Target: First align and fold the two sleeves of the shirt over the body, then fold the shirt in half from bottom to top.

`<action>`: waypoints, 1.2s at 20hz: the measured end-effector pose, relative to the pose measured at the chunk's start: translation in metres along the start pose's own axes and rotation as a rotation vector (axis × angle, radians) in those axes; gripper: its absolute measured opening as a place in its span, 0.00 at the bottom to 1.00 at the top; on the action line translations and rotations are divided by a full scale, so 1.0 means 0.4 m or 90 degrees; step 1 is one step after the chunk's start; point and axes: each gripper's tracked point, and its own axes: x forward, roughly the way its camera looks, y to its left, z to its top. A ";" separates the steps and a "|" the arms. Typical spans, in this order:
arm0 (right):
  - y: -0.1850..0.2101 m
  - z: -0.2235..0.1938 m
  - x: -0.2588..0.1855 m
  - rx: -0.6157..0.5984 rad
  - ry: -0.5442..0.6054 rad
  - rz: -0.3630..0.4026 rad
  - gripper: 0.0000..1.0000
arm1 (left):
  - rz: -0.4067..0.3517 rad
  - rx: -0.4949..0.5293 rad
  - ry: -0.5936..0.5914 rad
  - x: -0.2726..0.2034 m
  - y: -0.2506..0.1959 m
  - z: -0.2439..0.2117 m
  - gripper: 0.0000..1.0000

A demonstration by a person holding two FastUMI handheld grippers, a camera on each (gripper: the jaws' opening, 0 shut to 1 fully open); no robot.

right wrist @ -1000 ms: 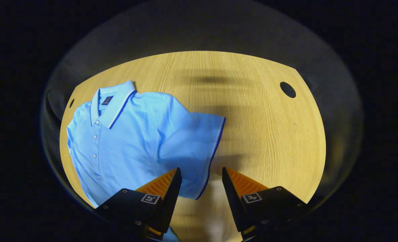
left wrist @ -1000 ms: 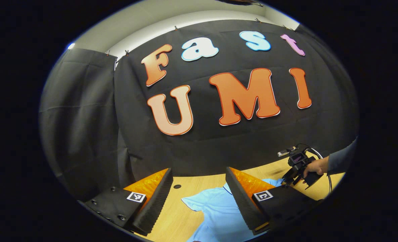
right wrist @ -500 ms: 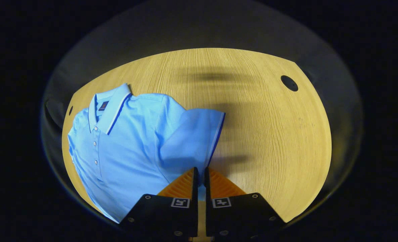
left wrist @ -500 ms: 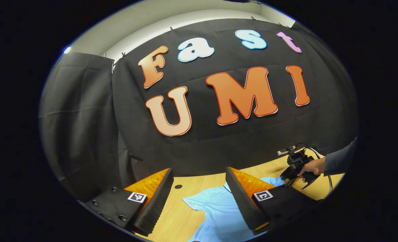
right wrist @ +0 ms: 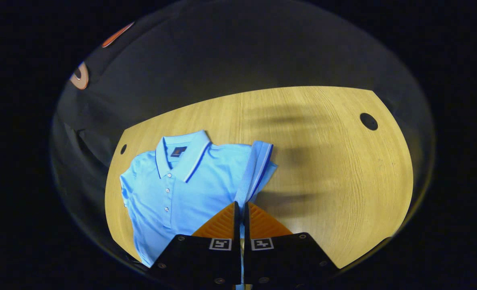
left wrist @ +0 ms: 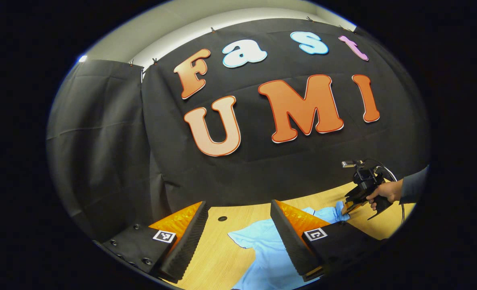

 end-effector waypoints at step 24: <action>0.178 -0.041 -0.287 -0.026 -0.182 -0.096 0.53 | -0.256 -0.134 0.351 0.490 0.076 -0.540 0.97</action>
